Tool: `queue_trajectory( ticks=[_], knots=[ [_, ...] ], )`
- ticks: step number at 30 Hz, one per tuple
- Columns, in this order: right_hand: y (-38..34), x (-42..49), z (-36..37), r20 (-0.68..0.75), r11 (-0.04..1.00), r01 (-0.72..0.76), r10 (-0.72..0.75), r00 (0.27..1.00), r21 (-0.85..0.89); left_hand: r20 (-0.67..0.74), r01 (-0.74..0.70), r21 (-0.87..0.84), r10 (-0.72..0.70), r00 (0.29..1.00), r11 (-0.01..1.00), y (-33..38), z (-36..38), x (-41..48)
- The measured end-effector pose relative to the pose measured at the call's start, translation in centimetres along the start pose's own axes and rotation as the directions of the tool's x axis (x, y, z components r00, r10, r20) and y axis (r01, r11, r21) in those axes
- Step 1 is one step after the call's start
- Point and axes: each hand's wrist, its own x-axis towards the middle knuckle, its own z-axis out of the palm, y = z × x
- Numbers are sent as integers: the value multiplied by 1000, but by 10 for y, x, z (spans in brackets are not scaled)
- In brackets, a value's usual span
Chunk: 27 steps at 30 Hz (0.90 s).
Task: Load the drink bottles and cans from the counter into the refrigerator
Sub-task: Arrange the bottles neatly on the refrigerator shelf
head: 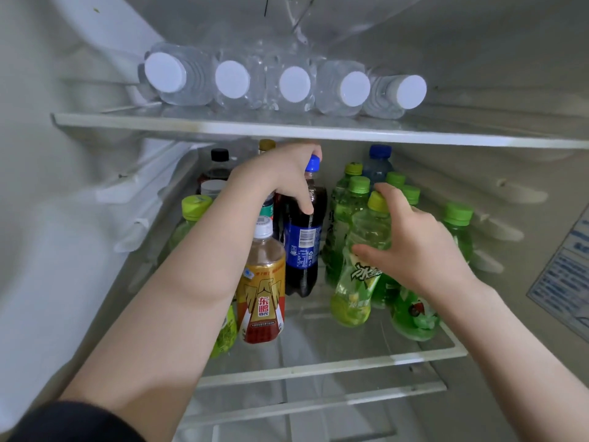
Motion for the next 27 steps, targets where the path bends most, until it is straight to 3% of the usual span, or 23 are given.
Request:
queue_trajectory(
  ticks=[8, 13, 16, 21, 27],
  knots=[
    [10, 2, -19, 53, 962, 44, -31, 998, -269, 2, 13, -10, -13, 1000, 1000, 3, 0, -1],
    [6, 32, -30, 82, 996, 47, -40, 996, -80, -11, 27, -38, -27, 1000, 999, 2, 1, -3],
    [3, 63, -25, 195, 995, 17, 3, 981, -99, -18, 43, -37, -43, 999, 998, 3, 1, -5],
    [-6, 103, -10, 416, 983, -96, 154, 896, -158, -60, 57, -41, -60, 996, 998, 3, 4, -6],
    [-6, 117, -5, 402, 991, -98, 127, 907, -92, -92, 106, -24, -108, 990, 994, 9, 4, -11]
  ],
)
